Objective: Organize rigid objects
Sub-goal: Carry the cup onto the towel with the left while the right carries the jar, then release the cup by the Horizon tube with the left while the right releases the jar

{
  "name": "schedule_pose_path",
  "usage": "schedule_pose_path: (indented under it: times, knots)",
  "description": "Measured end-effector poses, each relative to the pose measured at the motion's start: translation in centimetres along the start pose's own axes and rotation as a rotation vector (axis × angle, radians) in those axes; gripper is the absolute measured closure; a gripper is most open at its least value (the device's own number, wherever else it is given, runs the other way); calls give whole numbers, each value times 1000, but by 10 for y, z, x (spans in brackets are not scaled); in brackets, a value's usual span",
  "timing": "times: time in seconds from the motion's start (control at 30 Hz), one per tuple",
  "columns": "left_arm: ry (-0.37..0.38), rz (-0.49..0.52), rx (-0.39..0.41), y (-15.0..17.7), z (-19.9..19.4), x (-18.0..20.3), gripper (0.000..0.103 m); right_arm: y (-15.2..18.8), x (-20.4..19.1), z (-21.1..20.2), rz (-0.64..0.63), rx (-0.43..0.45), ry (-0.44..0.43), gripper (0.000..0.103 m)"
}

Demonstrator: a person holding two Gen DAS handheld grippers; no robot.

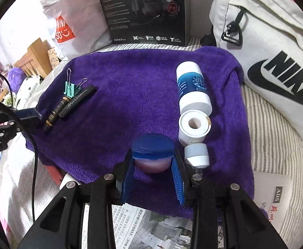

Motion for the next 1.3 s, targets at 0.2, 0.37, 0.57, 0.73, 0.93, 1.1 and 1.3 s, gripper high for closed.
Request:
schedule_pose_path:
  times: [0.2, 0.37, 0.57, 0.73, 0.93, 1.1, 1.3]
  knots:
    - [22, 7, -21, -6, 9, 4, 77, 0, -2, 0, -18, -9, -4, 68]
    - [37, 20, -41, -6, 17, 10, 77, -1, -2, 1, -29, -29, -8, 66]
    - [28, 29, -78, -4, 32, 13, 77, 0, 3, -1, -14, -46, -8, 55]
    - [10, 41, -95, -2, 41, 15, 77, 3, 7, -7, 3, -42, -18, 52]
    - [-9, 62, -102, -2, 43, 16, 77, 7, 8, -17, 15, -24, -23, 51]
    - [10, 40, -102, -1, 43, 15, 73, 15, 10, -30, 39, 4, -30, 51]
    - [-17, -3, -116, 5, 39, 7, 56, 27, 6, -54, 29, 39, -8, 51]
Point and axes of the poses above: each gripper's, at about its wrist camera, not at the fingertips, and z roughly the way its jaws point, x to its right, y to its underside, the point moved 9 cm from there along z, roughly the way its jaws point, and after that the axes turned 8 degrees about -x, right-handed, at the moved point
